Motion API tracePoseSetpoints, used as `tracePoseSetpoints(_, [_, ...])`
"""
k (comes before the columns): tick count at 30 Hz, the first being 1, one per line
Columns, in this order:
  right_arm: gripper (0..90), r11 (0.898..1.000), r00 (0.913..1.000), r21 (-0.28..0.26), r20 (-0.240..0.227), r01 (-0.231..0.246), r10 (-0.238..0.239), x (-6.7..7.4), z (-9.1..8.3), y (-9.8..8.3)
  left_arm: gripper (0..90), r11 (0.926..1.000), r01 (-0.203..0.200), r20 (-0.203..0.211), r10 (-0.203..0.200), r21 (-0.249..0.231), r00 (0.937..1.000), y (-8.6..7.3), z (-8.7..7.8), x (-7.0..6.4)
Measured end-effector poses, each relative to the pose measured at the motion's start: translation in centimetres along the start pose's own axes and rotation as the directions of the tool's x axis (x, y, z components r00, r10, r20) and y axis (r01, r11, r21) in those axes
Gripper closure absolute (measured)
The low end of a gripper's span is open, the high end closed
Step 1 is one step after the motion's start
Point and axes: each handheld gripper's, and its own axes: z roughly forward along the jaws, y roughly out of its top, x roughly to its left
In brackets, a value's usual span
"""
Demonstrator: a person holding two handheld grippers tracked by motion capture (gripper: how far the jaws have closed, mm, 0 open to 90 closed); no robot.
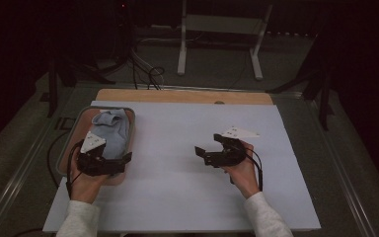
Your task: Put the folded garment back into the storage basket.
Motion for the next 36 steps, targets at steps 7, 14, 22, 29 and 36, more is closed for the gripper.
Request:
tracePoseSetpoints(7, [9.6, 1.000, 0.9997, -0.012, 0.020, -0.013, 0.014, -1.1, -1.4, -1.0, 0.4, 1.0000, 0.006, 0.001, -0.006, -0.006, 1.0000, -0.1, -0.1, 0.1])
tracePoseSetpoints(14, [9.4, 1.000, 0.9989, -0.023, 0.045, -0.008, 0.009, -1.9, -2.8, -2.1, 0.4, 0.9997, 0.012, 0.005, -0.012, -0.021, 0.9999, -0.2, -0.3, 0.1])
tracePoseSetpoints(22, [9.4, 0.999, 0.9971, -0.042, 0.071, -0.024, 0.027, -3.2, -4.7, -3.4, 0.5, 0.9988, 0.029, 0.015, -0.028, -0.040, 0.9995, -0.4, -0.4, 0.3])
tracePoseSetpoints(29, [9.4, 0.998, 0.9947, -0.061, 0.101, -0.014, 0.020, -3.9, -6.1, -4.5, 0.5, 0.9980, 0.036, 0.026, -0.035, -0.053, 0.9991, -0.5, -0.5, 0.3])
tracePoseSetpoints(36, [9.4, 0.997, 0.9909, -0.076, 0.130, -0.025, 0.035, -4.9, -7.8, -5.9, 0.4, 0.9973, 0.043, 0.034, -0.041, -0.060, 0.9986, -0.5, -0.5, 0.3])
